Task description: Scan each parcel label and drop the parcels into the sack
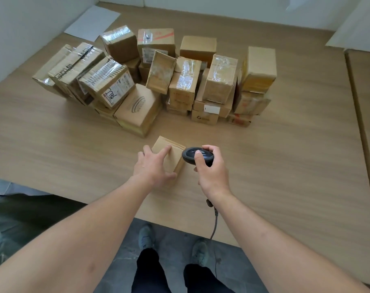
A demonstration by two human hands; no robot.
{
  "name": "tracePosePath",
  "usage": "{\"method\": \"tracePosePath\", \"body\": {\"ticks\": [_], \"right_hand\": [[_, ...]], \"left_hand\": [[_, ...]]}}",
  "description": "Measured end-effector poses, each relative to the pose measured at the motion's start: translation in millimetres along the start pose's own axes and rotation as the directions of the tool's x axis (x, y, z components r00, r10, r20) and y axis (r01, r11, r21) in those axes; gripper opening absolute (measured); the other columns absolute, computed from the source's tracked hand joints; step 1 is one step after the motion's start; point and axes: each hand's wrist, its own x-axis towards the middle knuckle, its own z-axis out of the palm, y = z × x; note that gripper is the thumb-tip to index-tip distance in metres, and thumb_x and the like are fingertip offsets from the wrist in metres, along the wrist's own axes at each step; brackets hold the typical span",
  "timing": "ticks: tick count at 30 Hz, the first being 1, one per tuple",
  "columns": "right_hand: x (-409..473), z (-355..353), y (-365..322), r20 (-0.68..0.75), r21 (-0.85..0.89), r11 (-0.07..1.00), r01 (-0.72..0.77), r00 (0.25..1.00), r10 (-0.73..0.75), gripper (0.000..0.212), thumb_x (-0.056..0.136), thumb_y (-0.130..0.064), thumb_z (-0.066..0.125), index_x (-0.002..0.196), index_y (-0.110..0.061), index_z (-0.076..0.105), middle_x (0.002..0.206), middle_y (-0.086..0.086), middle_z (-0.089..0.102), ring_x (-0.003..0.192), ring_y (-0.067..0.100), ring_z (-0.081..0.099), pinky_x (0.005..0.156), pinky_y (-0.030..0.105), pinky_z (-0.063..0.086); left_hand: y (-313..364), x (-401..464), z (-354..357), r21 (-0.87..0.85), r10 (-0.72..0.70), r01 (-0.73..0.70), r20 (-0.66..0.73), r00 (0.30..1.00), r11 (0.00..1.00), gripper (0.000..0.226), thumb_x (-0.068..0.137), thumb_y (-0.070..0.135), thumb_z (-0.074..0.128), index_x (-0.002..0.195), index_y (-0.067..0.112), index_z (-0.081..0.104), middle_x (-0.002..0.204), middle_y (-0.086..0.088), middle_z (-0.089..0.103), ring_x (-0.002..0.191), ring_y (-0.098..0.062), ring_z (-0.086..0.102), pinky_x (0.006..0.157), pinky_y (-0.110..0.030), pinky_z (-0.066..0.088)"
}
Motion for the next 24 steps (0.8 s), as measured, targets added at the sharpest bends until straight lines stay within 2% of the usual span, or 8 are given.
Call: {"method": "tracePosePath", "body": {"ticks": [5, 9, 13, 16, 18, 20, 22, 24], "right_hand": [[5.0, 8.5, 13.9, -0.023, 0.002, 1.0, -0.022, 1.0, 0.022, 0.034, 0.08, -0.073, 0.055, 0.11, -0.057, 0.055, 0.105, -0.019, 0.072, 0.098, 0.018, 0.076, 0.083, 0.059, 0.064], [4.6, 15.7, 18.1, -0.039, 0.008, 0.999, -0.038, 0.999, 0.038, 0.037, 0.079, -0.074, 0.056, 0.111, -0.054, 0.057, 0.105, -0.017, 0.073, 0.098, 0.02, 0.076, 0.084, 0.06, 0.063], [-1.5, 23.6, 12.0, -0.029, 0.013, 0.999, -0.041, 0.999, 0.042, 0.042, 0.079, -0.074, 0.055, 0.113, -0.051, 0.058, 0.106, -0.017, 0.074, 0.099, 0.018, 0.076, 0.086, 0.058, 0.063], [-5.6, 28.7, 4.5, -0.024, 0.011, 1.0, -0.025, 0.999, 0.025, 0.041, 0.079, -0.074, 0.054, 0.113, -0.052, 0.058, 0.105, -0.018, 0.073, 0.099, 0.018, 0.076, 0.087, 0.057, 0.062], [-6.7, 31.5, 1.9, -0.024, 0.009, 1.0, -0.014, 1.0, 0.015, 0.04, 0.079, -0.074, 0.054, 0.112, -0.053, 0.057, 0.104, -0.019, 0.073, 0.098, 0.018, 0.076, 0.086, 0.058, 0.062], [-8.3, 33.3, 0.9, -0.024, 0.006, 1.0, -0.01, 1.0, 0.01, 0.038, 0.079, -0.074, 0.054, 0.112, -0.053, 0.057, 0.104, -0.019, 0.073, 0.098, 0.018, 0.075, 0.086, 0.058, 0.063], [-11.5, 34.3, 1.0, -0.021, 0.007, 1.0, -0.003, 1.0, 0.003, 0.04, 0.081, -0.073, 0.054, 0.114, -0.051, 0.057, 0.105, -0.019, 0.072, 0.098, 0.018, 0.075, 0.089, 0.055, 0.062], [-15.2, 34.7, 1.5, -0.018, 0.005, 1.0, 0.004, 1.0, -0.004, 0.045, 0.081, -0.072, 0.053, 0.118, -0.047, 0.058, 0.106, -0.018, 0.072, 0.098, 0.018, 0.075, 0.093, 0.052, 0.061]], "left_hand": [[0.1, 15.1, 21.2, 0.038, 0.012, -0.012, 0.0, 1.0, 0.999, 0.105, 0.079, 0.058, 0.083, 0.16, 0.052, 0.016, 0.14, -0.013, 0.028, 0.129, -0.035, 0.038, 0.103, -0.045, 0.045], [-2.6, 20.6, 23.1, 0.042, 0.062, -0.062, -0.006, 0.998, 0.997, 0.105, 0.079, 0.058, 0.082, 0.161, 0.048, 0.016, 0.138, -0.015, 0.029, 0.126, -0.04, 0.043, 0.109, -0.048, 0.043], [-20.6, 20.7, 10.4, -0.136, 0.068, -0.057, 0.077, 0.995, 0.989, 0.1, 0.087, 0.059, 0.073, 0.164, 0.05, 0.009, 0.149, -0.017, 0.028, 0.134, -0.041, 0.044, 0.113, -0.048, 0.042], [-41.0, 19.4, -1.9, -0.225, 0.083, -0.049, 0.142, 0.986, 0.973, 0.093, 0.097, 0.056, 0.061, 0.166, 0.046, 0.0, 0.151, -0.018, 0.044, 0.133, -0.037, 0.05, 0.111, -0.044, 0.043], [-51.4, 18.1, -8.6, -0.233, 0.088, -0.059, 0.115, 0.989, 0.971, 0.086, 0.102, 0.047, 0.055, 0.167, 0.042, -0.001, 0.143, -0.017, 0.056, 0.124, -0.035, 0.057, 0.106, -0.042, 0.047], [-58.1, 16.6, -12.1, -0.225, 0.083, -0.069, 0.052, 0.995, 0.972, 0.083, 0.104, 0.038, 0.052, 0.167, 0.04, -0.002, 0.137, -0.014, 0.059, 0.115, -0.033, 0.059, 0.099, -0.043, 0.05], [-62.9, 15.6, -13.1, -0.191, 0.083, -0.083, -0.01, 0.997, 0.978, 0.079, 0.104, 0.036, 0.053, 0.167, 0.039, 0.004, 0.139, -0.011, 0.051, 0.114, -0.032, 0.057, 0.095, -0.045, 0.05], [-64.8, 13.3, -12.7, -0.138, 0.073, -0.079, -0.046, 0.996, 0.987, 0.073, 0.1, 0.049, 0.059, 0.162, 0.042, 0.021, 0.153, -0.011, 0.035, 0.127, -0.033, 0.05, 0.099, -0.047, 0.05]]}}
